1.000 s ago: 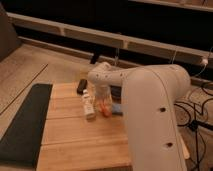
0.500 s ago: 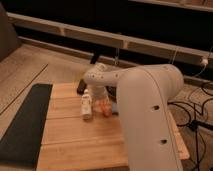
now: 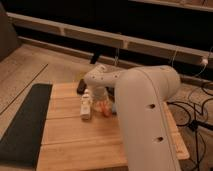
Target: Place the pepper on the white sponge
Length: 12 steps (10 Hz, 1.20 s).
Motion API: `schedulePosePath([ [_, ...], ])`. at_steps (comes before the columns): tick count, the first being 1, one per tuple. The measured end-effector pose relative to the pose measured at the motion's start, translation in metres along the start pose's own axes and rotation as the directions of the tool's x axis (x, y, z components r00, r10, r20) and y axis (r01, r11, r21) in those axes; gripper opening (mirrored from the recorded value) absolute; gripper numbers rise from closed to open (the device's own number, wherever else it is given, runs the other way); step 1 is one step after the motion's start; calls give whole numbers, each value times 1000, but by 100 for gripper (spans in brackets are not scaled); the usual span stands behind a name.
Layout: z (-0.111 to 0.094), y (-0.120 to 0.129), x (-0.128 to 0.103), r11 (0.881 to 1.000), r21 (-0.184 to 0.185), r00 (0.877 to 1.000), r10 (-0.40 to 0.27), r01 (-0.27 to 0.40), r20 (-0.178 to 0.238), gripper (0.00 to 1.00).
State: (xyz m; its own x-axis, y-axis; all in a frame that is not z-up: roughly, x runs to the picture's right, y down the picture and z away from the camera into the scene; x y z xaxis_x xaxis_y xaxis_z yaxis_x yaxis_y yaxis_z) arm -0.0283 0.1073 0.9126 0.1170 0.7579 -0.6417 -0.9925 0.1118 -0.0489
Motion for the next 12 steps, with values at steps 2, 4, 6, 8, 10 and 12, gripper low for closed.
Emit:
schedulePosePath([
  [2, 5, -3, 2, 1000, -2, 1000, 10, -10, -15, 28],
  [4, 9, -9, 3, 1000, 1, 999, 29, -29, -33, 7],
  [6, 12, -14, 4, 999, 3, 998, 45, -45, -47, 0],
  [8, 13, -17, 4, 998, 10, 997, 61, -60, -53, 0],
  [10, 1, -25, -6, 997, 39, 998, 67, -66, -11, 0],
  [12, -41, -25, -32, 996, 44, 992, 71, -76, 105, 0],
])
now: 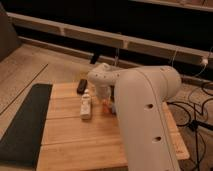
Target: Place the pepper on the white sponge
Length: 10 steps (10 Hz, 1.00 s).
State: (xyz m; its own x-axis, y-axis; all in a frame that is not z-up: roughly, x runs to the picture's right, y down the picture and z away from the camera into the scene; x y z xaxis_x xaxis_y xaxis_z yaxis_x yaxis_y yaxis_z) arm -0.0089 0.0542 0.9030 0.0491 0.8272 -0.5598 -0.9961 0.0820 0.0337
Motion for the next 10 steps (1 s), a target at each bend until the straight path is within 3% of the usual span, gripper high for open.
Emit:
schedulePosePath([
  [2, -25, -5, -9, 1000, 15, 998, 10, -11, 63, 0],
  [3, -29, -7, -8, 1000, 23, 997, 15, -17, 70, 0],
  [7, -35, -24, 26, 994, 70, 996, 85, -87, 30, 0],
  [10, -35, -50, 49, 979, 121, 986, 165, -164, 0, 0],
])
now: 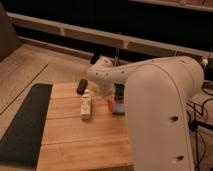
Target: Place the pepper on the white sponge
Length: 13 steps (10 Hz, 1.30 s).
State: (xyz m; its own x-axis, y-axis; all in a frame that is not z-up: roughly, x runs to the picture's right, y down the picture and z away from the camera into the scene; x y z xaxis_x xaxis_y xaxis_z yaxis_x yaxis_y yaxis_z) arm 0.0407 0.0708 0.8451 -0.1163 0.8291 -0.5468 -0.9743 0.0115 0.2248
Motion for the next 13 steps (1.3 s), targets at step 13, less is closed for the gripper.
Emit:
schedulePosePath([
  [13, 48, -67, -11, 950, 89, 940, 310, -300, -141, 30],
])
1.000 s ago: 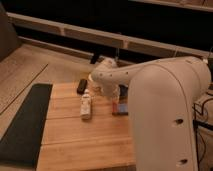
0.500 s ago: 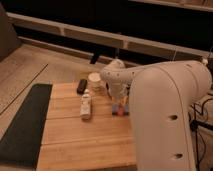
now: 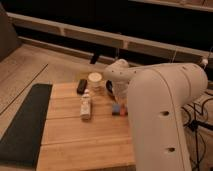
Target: Place the pepper on the white sponge
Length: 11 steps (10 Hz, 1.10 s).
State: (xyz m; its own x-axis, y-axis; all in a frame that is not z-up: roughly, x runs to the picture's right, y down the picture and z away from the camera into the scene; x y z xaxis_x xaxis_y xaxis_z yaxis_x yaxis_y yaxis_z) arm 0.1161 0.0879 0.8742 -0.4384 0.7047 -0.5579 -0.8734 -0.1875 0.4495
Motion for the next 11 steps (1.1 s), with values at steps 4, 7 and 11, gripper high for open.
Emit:
schedulePosePath([
  [4, 7, 23, 5, 998, -16, 998, -53, 53, -14, 38],
  [7, 14, 39, 14, 995, -21, 994, -102, 102, -30, 67],
  [11, 11, 50, 18, 988, -14, 988, -154, 154, -14, 80],
])
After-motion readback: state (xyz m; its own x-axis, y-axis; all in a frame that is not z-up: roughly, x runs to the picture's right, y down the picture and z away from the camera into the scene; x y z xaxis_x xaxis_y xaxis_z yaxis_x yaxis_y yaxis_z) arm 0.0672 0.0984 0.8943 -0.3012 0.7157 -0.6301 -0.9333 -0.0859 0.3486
